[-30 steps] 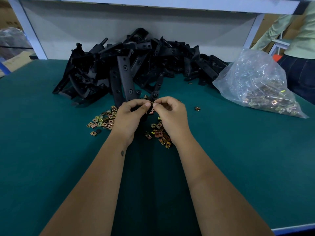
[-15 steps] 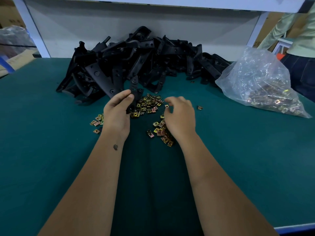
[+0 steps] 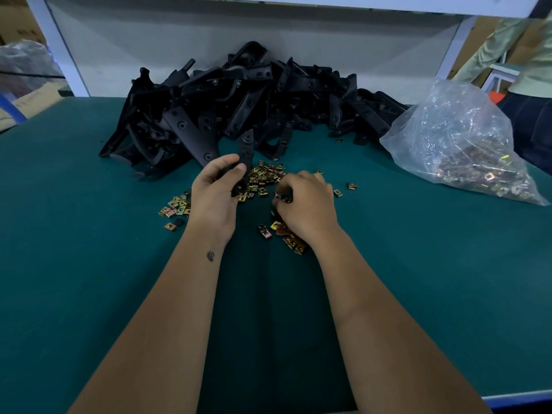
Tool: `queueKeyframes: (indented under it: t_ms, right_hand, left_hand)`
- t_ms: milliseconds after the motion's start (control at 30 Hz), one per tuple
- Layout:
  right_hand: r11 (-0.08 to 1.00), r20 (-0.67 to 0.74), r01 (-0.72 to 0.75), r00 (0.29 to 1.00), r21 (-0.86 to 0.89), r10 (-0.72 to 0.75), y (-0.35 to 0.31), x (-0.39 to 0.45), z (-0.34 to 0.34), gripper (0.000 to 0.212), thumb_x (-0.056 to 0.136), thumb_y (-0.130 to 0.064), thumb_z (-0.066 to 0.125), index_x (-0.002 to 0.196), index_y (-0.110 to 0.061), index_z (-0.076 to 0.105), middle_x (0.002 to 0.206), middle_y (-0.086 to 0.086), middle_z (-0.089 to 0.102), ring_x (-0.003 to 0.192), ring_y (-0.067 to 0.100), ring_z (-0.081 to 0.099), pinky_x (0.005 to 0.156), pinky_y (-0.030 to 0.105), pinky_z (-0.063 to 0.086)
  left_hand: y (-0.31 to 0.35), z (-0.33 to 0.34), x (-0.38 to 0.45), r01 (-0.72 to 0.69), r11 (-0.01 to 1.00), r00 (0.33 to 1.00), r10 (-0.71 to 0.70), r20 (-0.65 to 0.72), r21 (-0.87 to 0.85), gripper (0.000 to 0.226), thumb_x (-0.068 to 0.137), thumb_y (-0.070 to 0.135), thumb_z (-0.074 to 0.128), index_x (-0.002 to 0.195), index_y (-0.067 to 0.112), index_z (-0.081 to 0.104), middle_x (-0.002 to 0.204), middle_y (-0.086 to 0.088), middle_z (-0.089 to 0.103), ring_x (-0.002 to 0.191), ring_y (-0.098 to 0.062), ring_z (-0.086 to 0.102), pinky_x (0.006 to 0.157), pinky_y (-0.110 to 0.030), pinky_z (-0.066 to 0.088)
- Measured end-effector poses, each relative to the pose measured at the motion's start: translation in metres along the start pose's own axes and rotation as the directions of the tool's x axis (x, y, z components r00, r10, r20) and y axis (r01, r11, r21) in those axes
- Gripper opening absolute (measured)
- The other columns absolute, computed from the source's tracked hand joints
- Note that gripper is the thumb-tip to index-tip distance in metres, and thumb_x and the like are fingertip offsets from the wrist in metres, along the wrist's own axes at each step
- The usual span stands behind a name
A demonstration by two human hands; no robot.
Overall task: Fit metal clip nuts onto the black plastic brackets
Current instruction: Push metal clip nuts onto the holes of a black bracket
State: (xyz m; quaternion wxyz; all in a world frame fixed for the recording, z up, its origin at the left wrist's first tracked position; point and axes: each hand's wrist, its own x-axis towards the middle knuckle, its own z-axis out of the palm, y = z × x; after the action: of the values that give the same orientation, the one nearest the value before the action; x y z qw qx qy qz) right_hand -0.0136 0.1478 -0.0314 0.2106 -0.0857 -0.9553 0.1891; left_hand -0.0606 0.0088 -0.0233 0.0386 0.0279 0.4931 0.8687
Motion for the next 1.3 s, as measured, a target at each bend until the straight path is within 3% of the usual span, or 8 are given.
queueKeyframes:
  t_ms: [100,233,300,433,633,900,1067,1300]
  right_hand:
    - [0.971,-0.027,-0.044,0.998,0.234,0.052,-0.003,-0.003,-0.004,0.009,0.090,-0.018,0.064,0.090,-0.025,0.059,0.089,-0.009,0.061,0.093,0.016,0.053,0.074,0.028,0.037]
    - [0.754,-0.053,-0.117,0.979,0.646,0.197,-0.009,-0.003,-0.013,0.018,0.090,-0.010,0.065,0.086,-0.028,0.064,0.084,-0.013,0.065,0.081,-0.002,0.061,0.066,0.007,0.042]
    - [0.628,-0.023,-0.133,0.972,0.767,0.234,-0.010,-0.002,-0.016,0.025,0.090,-0.006,0.064,0.086,-0.031,0.068,0.087,-0.013,0.068,0.082,-0.004,0.063,0.073,0.010,0.049]
    - [0.411,0.083,-0.208,0.950,0.888,0.300,-0.011,-0.002,-0.016,0.025,0.090,-0.002,0.065,0.091,-0.027,0.071,0.088,-0.005,0.072,0.085,0.009,0.068,0.083,0.026,0.057]
    - [0.100,0.179,-0.204,0.959,0.974,0.219,-0.013,-0.002,-0.021,0.018,0.093,0.003,0.058,0.088,-0.011,0.069,0.087,0.007,0.071,0.080,0.018,0.067,0.073,0.030,0.055]
    - [0.031,0.211,-0.223,0.953,0.974,0.217,-0.012,-0.002,-0.019,0.014,0.089,0.006,0.062,0.096,-0.003,0.070,0.084,0.008,0.069,0.071,0.010,0.064,0.070,0.023,0.053]
    - [-0.005,0.228,-0.232,0.950,0.973,0.211,-0.011,-0.002,-0.019,0.016,0.089,0.005,0.062,0.101,-0.002,0.070,0.093,0.014,0.068,0.076,0.013,0.064,0.075,0.024,0.053]
    - [-0.073,0.274,-0.264,0.933,0.962,0.233,-0.008,-0.001,-0.021,0.011,0.087,0.005,0.065,0.088,-0.005,0.069,0.086,0.010,0.071,0.074,0.015,0.065,0.071,0.024,0.053]
  left_hand:
    - [-0.001,0.001,-0.001,0.019,1.000,1.000,-0.018,0.014,-0.020,0.022,0.091,0.000,0.064,0.088,0.021,0.069,0.097,0.001,0.066,0.079,-0.005,0.065,0.066,-0.022,0.051]
    - [0.000,0.003,-0.002,0.059,0.996,0.997,-0.055,0.047,-0.068,0.032,0.091,-0.003,0.062,0.107,0.023,0.069,0.107,-0.001,0.065,0.086,-0.008,0.065,0.071,-0.024,0.052]
    - [0.000,0.004,-0.003,0.085,0.992,0.993,-0.077,0.088,-0.089,0.037,0.091,-0.007,0.058,0.114,0.021,0.069,0.099,0.001,0.070,0.084,-0.007,0.067,0.073,-0.025,0.053]
    - [0.000,0.005,-0.006,0.117,0.992,0.979,-0.108,0.172,-0.049,0.040,0.091,-0.010,0.052,0.115,0.017,0.068,0.099,0.002,0.074,0.091,-0.009,0.068,0.078,-0.025,0.054]
    - [0.000,0.004,-0.009,0.073,0.996,0.937,-0.088,0.337,0.058,0.044,0.089,-0.012,0.050,0.111,0.019,0.070,0.105,0.001,0.075,0.097,-0.008,0.069,0.076,-0.021,0.053]
    - [-0.002,0.004,-0.009,0.043,0.997,0.928,-0.064,0.367,0.066,0.046,0.088,-0.014,0.051,0.109,0.022,0.072,0.107,0.001,0.075,0.100,-0.009,0.069,0.081,-0.023,0.054]
    - [-0.002,0.004,-0.009,0.037,0.996,0.928,-0.065,0.366,0.082,0.046,0.087,-0.014,0.053,0.112,0.021,0.070,0.109,0.001,0.074,0.102,-0.010,0.068,0.083,-0.024,0.054]
    - [-0.003,0.005,-0.011,0.046,0.994,0.919,-0.082,0.386,0.101,0.047,0.087,-0.014,0.053,0.116,0.019,0.069,0.115,-0.002,0.072,0.109,-0.014,0.064,0.088,-0.025,0.053]
